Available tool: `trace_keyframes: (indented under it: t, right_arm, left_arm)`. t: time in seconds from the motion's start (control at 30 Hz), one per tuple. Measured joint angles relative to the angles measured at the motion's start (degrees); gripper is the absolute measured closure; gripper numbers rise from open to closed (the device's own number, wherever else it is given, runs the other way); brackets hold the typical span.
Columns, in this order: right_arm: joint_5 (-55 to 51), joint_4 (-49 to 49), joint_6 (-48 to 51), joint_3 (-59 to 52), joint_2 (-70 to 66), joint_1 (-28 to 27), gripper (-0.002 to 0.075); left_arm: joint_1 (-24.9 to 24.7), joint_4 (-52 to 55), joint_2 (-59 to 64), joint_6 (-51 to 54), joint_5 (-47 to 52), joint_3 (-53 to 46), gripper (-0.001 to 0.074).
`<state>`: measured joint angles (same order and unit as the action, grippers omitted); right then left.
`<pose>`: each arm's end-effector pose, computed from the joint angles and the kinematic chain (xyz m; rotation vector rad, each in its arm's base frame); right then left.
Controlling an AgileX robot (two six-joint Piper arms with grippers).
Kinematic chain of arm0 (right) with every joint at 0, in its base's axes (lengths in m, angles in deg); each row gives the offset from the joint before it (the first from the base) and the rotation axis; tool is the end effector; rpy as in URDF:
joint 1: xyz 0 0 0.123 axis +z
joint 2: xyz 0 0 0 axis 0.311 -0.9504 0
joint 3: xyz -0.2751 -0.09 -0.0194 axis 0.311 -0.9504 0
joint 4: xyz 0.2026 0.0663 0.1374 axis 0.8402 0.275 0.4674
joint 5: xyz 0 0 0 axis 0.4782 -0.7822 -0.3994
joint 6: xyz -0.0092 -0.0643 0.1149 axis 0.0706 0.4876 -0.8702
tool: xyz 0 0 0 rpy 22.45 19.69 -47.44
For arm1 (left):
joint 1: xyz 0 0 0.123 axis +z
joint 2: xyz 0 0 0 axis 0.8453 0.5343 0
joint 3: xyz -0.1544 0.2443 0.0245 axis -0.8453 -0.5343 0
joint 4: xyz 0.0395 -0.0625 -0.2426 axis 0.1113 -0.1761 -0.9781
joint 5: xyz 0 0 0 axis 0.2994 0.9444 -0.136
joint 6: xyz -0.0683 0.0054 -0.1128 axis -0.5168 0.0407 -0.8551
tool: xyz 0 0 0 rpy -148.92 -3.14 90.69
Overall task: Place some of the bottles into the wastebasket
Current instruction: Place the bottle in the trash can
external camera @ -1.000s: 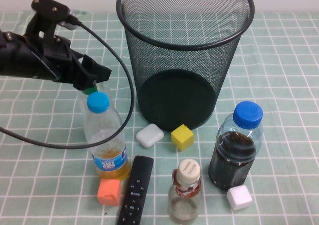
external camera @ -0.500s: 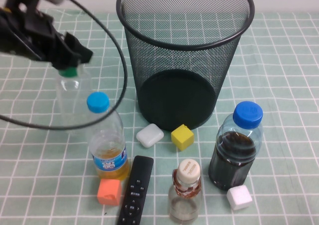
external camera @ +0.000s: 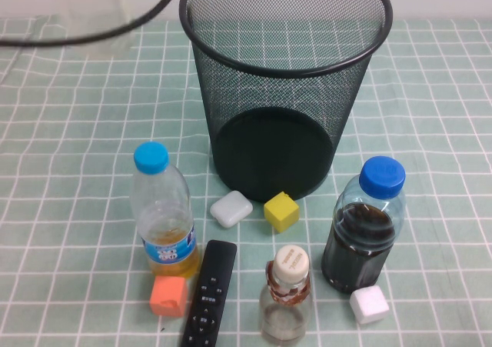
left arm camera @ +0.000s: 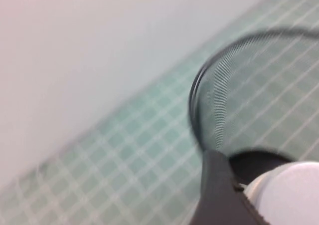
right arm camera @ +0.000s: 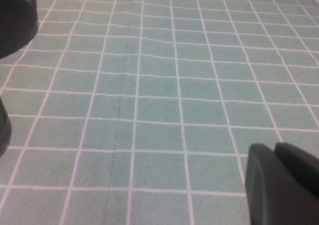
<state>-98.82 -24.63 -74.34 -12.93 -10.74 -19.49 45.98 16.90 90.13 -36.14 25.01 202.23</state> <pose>0.0886 -0.0002 0.1596 -0.0289 1.8661 -0.0344 0.3135 -0.1143 0.5133 0.8036 1.8746 -0.2750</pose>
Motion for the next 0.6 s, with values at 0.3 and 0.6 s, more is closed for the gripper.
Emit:
trace_keyframes:
  t: [0.3, 0.6]
  right_arm:
    - [0.0, 0.0, 0.0, 0.0, 0.0, 0.0, 0.0734]
    - [0.0, 0.0, 0.0, 0.0, 0.0, 0.0, 0.0734]
  left_arm:
    - [-10.82, -3.68, 14.22, 0.0, -3.86, 21.93, 0.0402]
    - [-16.57, -3.72, 30.4, 0.6, -9.49, 26.34, 0.0402]
